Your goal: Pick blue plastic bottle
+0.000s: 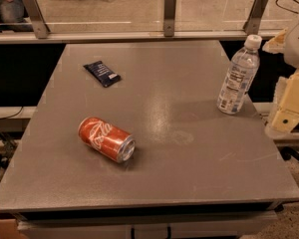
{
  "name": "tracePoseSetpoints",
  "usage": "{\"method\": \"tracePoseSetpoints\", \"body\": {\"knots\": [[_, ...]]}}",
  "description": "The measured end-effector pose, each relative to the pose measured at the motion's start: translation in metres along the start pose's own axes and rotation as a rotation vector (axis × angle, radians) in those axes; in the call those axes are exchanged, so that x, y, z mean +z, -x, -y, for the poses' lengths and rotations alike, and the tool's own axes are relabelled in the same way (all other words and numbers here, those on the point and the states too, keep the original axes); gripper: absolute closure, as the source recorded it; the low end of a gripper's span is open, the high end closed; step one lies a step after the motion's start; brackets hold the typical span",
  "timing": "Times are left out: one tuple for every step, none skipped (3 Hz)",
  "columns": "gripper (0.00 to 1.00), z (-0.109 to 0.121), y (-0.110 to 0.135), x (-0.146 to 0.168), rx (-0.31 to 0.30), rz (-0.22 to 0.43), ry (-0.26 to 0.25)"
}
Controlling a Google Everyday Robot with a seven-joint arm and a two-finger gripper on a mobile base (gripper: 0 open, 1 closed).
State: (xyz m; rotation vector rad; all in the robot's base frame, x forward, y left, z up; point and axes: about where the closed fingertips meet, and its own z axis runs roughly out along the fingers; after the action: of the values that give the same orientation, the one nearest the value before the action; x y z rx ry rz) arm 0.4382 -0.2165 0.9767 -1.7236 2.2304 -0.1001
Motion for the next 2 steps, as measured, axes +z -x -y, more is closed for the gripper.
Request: {"method": "tracePoseSetpoints", "body": {"knots": [[0.0,0.0,0.0,0.0,0.0,0.0,0.0],[0.0,0.011,-0.009,0.005,0.022,0.004,-0.021]]}}
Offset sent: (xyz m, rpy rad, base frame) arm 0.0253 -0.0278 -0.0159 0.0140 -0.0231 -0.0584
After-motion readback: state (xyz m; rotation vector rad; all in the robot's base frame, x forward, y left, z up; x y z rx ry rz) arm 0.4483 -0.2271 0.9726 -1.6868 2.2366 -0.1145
